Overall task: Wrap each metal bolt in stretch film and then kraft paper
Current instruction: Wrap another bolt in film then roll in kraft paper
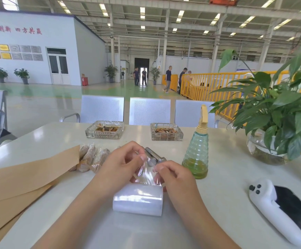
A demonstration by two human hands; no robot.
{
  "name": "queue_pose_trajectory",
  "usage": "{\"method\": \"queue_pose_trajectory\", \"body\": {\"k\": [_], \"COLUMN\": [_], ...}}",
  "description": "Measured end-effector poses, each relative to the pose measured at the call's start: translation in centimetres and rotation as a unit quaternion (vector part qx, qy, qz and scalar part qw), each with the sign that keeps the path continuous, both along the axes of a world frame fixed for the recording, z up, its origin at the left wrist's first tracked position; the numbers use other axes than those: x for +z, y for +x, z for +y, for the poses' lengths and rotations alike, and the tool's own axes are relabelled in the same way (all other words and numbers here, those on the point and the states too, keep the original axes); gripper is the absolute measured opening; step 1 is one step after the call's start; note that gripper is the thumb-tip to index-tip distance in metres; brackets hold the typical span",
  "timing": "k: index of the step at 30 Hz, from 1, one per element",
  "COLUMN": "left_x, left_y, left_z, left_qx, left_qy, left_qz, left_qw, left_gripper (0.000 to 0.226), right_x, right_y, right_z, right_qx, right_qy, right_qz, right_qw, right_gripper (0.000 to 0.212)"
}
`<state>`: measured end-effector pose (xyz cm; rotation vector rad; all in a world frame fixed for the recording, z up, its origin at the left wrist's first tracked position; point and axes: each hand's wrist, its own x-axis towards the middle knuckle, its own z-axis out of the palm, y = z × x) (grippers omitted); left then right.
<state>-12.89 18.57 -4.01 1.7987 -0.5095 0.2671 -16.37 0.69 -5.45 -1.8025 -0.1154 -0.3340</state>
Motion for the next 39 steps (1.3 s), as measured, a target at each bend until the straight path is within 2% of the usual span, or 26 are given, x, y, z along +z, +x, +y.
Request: {"method": "queue_pose_trajectory", "body": {"k": [3, 6, 8, 9, 12, 17, 22, 26, 30, 32, 35, 39], "left_x": [-0.3, -0.5, -0.3, -0.2, 0.2, 0.7, 1.0, 0.6, 0.0, -0.2, -0.4, -0.3], "left_y": [0.3, 0.5, 0.3, 0.2, 0.1, 0.3, 0.6, 0.4, 0.4, 0.4, 0.4, 0.5], "left_z": [-0.1, -0.2, -0.2, -0.2, -0.1, 0.2, 0.5, -0.2, -0.9, -1.3, -1.5, -1.4], "left_qx": [0.028, 0.043, 0.027, 0.017, -0.014, -0.002, 0.013, 0.012, 0.026, 0.009, 0.005, 0.005], "left_qy": [0.024, 0.032, 0.021, 0.012, -0.046, -0.119, -0.173, -0.14, -0.015, 0.013, 0.008, -0.017], "left_qz": [-0.024, -0.04, -0.042, -0.042, -0.011, 0.078, 0.084, 0.057, 0.011, 0.007, -0.011, -0.02], "left_qw": [0.999, 0.998, 0.999, 0.999, 0.999, 0.99, 0.981, 0.988, 0.999, 1.0, 1.0, 1.0], "left_gripper": [0.011, 0.006, 0.005, 0.004, 0.005, 0.008, 0.005, 0.007, 0.019, 0.023, 0.028, 0.027], "right_x": [-0.1, -0.2, -0.3, -0.2, 0.0, -0.4, -0.5, -0.3, -0.2, -0.2, -0.1, -0.1], "right_y": [0.4, 0.2, 0.2, 0.1, 0.1, 0.5, 1.0, 0.9, 0.8, 0.8, 1.0, 1.1], "right_z": [0.0, 0.3, 0.5, 0.5, 0.3, 0.2, 0.1, 0.1, 0.0, 0.1, 0.4, 0.3], "right_qx": [-0.021, 0.037, 0.086, 0.101, 0.118, 0.105, 0.079, 0.065, 0.064, 0.07, 0.063, 0.045], "right_qy": [0.05, 0.062, 0.059, 0.07, 0.105, 0.178, 0.155, 0.149, 0.15, 0.127, 0.1, 0.128], "right_qz": [0.023, 0.036, 0.068, 0.081, 0.084, 0.121, 0.109, 0.096, 0.105, 0.099, 0.077, 0.056], "right_qw": [0.998, 0.997, 0.992, 0.989, 0.984, 0.971, 0.979, 0.982, 0.981, 0.984, 0.99, 0.989], "right_gripper": [0.022, 0.015, 0.029, 0.03, 0.014, 0.017, 0.014, 0.017, 0.025, 0.027, 0.024, 0.017]}}
